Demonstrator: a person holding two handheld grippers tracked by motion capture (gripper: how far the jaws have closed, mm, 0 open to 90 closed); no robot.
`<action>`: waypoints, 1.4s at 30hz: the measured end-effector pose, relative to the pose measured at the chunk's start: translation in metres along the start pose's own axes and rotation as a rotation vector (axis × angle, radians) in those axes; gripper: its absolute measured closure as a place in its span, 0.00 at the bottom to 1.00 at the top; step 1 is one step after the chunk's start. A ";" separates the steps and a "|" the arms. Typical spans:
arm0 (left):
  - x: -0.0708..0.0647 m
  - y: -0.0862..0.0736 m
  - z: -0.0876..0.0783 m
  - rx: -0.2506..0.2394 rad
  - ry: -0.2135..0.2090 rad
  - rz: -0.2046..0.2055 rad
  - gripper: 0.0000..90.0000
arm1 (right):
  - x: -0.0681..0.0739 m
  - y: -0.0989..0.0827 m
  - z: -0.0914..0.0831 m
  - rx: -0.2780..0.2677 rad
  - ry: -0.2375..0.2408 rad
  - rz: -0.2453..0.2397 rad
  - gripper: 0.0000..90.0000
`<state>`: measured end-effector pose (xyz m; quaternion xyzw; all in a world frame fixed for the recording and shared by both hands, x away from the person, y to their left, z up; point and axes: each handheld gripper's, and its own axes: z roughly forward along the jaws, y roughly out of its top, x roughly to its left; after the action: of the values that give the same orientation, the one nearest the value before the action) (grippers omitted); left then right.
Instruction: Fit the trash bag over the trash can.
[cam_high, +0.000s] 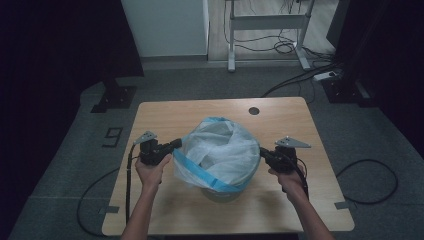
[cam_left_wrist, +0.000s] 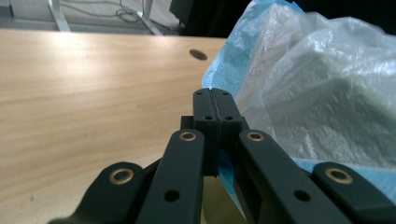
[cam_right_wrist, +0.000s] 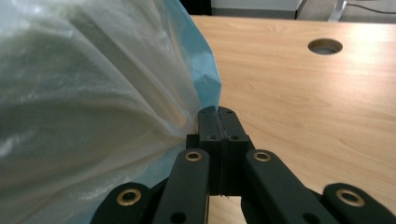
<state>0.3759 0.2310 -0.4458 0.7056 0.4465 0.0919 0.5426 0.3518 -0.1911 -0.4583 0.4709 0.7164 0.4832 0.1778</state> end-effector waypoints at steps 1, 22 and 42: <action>0.001 -0.001 0.000 0.006 -0.005 -0.005 1.00 | 0.000 -0.002 0.000 0.008 -0.002 0.001 0.99; 0.003 -0.017 0.003 0.031 -0.012 -0.007 1.00 | -0.005 -0.027 0.007 0.061 0.008 0.010 0.99; 0.001 -0.017 0.000 0.019 -0.011 0.010 1.00 | -0.008 -0.032 -0.030 -0.077 -0.104 0.036 0.65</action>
<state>0.3674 0.2323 -0.4606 0.7133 0.4409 0.0865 0.5379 0.3186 -0.2164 -0.4733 0.5009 0.6785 0.4884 0.2241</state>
